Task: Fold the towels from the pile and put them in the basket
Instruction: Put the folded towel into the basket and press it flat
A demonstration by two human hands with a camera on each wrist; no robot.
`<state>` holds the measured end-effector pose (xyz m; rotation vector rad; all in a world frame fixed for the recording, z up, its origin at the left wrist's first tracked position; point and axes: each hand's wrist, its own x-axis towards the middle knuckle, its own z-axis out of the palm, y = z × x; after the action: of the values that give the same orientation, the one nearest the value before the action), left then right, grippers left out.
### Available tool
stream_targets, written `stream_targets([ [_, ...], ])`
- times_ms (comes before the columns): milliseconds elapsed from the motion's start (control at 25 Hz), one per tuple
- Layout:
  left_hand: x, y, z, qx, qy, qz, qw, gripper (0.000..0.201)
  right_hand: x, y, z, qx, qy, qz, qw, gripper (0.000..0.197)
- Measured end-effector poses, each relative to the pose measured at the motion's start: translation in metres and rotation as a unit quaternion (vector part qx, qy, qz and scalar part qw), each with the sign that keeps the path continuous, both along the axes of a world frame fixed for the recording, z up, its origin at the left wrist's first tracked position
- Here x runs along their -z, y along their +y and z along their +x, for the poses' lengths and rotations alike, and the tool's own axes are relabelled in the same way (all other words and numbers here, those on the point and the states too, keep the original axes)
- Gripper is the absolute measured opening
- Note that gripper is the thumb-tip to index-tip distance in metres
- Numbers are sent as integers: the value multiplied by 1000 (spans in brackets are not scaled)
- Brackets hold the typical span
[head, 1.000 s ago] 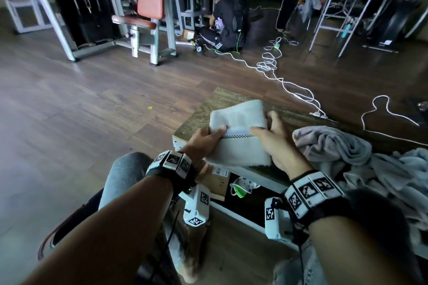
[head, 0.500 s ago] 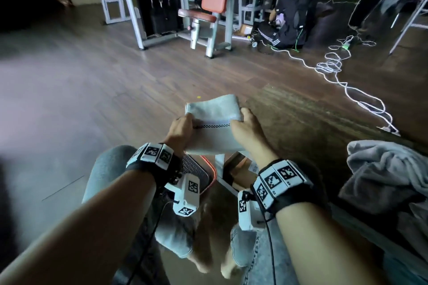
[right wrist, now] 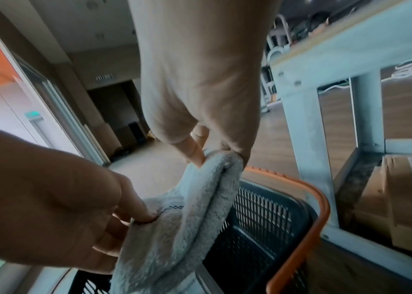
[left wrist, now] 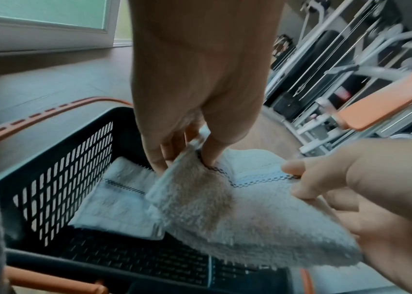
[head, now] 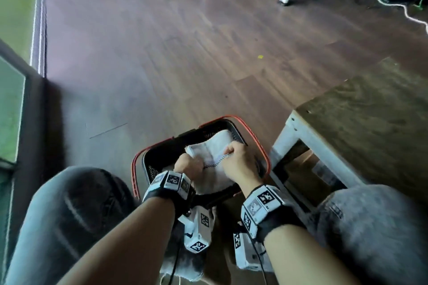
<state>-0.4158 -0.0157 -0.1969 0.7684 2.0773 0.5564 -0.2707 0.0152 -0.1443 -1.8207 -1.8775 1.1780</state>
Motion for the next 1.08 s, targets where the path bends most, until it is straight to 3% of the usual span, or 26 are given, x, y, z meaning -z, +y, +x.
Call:
stream_targets([
  [120, 60, 12, -4, 30, -20, -64, 997, 37, 59, 18, -12, -37, -78, -54, 995, 35],
  [240, 109, 31, -10, 12, -42, -100, 994, 38, 104, 37, -22, -94, -172, -88, 977, 40],
  [360, 143, 48, -15, 9, -62, -129, 990, 34, 128, 56, -29, -110, -190, -70, 973, 42],
  [480, 173, 68, -23, -16, -75, -149, 986, 45, 149, 76, -37, -120, -192, -70, 972, 44],
  [680, 199, 84, -34, -19, -75, -161, 984, 41, 180, 94, -45, -113, -140, -110, 978, 43],
  [840, 196, 84, -31, -54, -104, -177, 977, 44, 188, 96, -40, -106, -108, -163, 975, 44],
  [880, 193, 76, -28, 15, -60, -184, 981, 45, 188, 96, -39, -106, -106, -171, 974, 46],
  [920, 191, 75, -27, 18, -55, -179, 982, 45, 188, 96, -38, -107, -106, -175, 973, 48],
  [960, 193, 77, -29, -29, -87, -169, 981, 44, 187, 95, -37, -108, -105, -176, 973, 50],
  [1080, 192, 77, -29, -10, 7, -166, 986, 36, 180, 92, -33, -106, -97, -169, 975, 53],
])
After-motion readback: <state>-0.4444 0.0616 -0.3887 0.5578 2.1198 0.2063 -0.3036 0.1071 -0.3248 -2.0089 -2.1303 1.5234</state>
